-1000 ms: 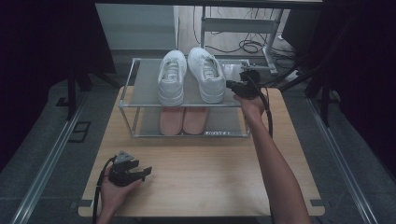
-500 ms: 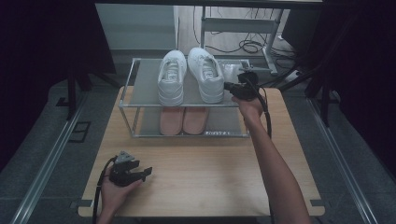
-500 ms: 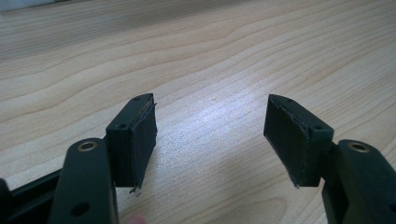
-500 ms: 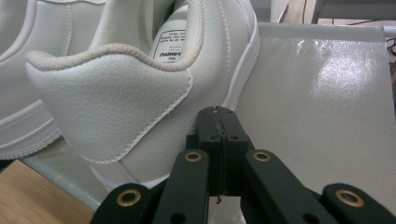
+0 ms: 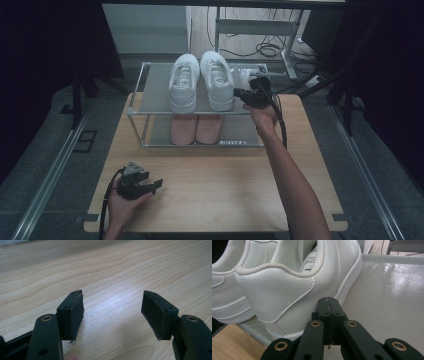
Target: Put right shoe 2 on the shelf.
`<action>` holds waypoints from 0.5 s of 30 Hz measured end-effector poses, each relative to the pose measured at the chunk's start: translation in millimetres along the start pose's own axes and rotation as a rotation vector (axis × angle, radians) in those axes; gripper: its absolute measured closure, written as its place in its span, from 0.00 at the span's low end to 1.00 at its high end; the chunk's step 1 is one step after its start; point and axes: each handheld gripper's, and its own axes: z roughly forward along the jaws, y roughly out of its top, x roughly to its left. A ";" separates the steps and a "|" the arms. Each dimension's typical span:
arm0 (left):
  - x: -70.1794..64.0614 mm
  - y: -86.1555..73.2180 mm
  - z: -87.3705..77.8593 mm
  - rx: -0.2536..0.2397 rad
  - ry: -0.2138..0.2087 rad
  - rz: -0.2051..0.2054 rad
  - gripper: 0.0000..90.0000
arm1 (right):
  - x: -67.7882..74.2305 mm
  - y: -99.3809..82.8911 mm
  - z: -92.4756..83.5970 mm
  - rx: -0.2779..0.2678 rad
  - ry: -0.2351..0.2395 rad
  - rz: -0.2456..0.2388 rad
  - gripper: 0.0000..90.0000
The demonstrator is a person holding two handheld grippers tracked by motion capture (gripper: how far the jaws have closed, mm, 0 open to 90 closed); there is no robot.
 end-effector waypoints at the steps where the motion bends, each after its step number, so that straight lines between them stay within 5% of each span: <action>1: 0.0 0.0 0.0 0.000 0.000 0.000 0.39 | 1.0 0.0 0.4 0.000 0.004 0.000 1.00; 15: -0.2 0.0 0.1 -0.002 0.000 -0.003 0.39 | 12.8 -0.4 2.2 -0.025 0.042 0.012 1.00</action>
